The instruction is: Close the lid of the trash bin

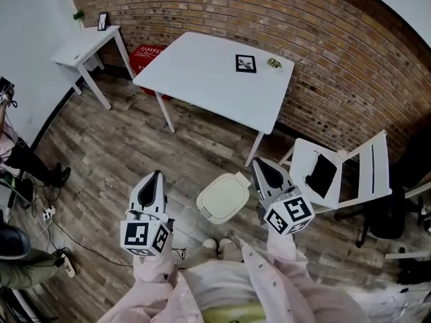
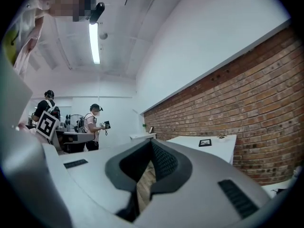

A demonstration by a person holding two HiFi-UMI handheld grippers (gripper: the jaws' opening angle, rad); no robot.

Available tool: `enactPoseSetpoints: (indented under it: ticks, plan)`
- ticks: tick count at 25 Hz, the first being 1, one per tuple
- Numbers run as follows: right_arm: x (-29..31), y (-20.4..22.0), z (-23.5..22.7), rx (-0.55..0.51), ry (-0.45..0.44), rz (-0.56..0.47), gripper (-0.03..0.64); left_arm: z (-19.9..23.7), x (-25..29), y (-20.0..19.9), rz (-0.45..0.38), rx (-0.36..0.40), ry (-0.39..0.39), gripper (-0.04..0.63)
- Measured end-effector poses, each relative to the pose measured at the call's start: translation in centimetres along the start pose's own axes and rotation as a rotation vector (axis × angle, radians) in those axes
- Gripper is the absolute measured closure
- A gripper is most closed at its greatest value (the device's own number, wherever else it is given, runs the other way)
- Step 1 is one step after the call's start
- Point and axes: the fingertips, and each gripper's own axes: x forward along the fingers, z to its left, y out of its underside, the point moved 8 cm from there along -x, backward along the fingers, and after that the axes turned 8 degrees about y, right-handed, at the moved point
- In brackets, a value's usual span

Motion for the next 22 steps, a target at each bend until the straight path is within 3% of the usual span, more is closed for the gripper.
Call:
enactPoseSetpoints:
  ticks: [22]
  plan:
    - [-0.62, 0.26, -0.53, -0.027, 0.044, -0.003, 0.614, 0.46, -0.83, 0.19, 0.007, 0.0, -0.044, 0.603]
